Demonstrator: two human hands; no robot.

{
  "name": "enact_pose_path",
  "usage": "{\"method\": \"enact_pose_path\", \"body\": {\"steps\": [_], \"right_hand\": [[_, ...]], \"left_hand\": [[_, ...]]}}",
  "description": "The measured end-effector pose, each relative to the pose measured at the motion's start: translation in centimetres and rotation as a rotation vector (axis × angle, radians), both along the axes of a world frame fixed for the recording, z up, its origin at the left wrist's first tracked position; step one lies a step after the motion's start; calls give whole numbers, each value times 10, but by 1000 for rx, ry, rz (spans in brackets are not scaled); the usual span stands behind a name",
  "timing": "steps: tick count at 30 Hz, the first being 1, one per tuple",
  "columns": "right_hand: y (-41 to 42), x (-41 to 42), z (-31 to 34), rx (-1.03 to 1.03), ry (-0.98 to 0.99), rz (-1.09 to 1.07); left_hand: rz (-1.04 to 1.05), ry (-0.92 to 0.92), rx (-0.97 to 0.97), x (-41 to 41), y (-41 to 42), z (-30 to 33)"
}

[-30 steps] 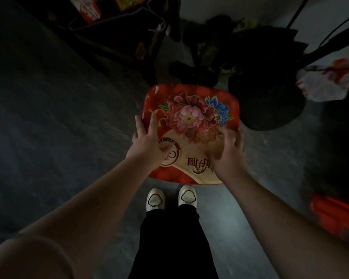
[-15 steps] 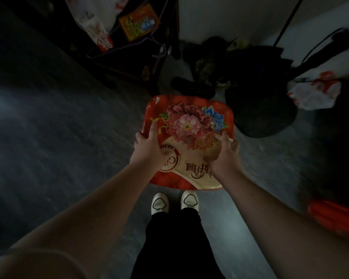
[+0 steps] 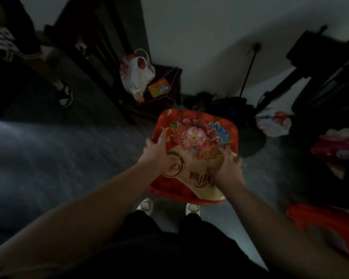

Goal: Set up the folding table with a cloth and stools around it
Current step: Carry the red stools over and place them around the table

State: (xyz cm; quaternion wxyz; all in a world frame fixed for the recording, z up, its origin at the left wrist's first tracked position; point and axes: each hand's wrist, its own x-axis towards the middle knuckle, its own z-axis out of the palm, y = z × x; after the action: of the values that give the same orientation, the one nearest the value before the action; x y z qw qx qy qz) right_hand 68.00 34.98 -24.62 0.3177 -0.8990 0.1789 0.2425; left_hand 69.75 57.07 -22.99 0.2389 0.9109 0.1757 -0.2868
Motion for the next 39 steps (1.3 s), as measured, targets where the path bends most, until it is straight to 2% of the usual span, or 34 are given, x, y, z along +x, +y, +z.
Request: {"method": "enact_pose_path", "body": {"steps": [5,11,14,22,30,39], "right_hand": [[23,-45,37,-55,-44,-75],[73,-93,57,-63,-84,-335],[79,-126,66,-71,6,-500],[51,-256,89,-93,-78,-879],[11,-436,98,-138,-155,-1214],[-17,-711,104,-195,-159,-1501]], "left_hand": [[-150,-72,-34,-27,33,34],[-388,-79,-57,-23,61,56],[-540,-92,-45,-25,52,63],[-895,-131,-85,-90,-31,75],[-1204,-157,-163,-232,-140,85],[-1495,-90,-241,-496,-243,89]]}}
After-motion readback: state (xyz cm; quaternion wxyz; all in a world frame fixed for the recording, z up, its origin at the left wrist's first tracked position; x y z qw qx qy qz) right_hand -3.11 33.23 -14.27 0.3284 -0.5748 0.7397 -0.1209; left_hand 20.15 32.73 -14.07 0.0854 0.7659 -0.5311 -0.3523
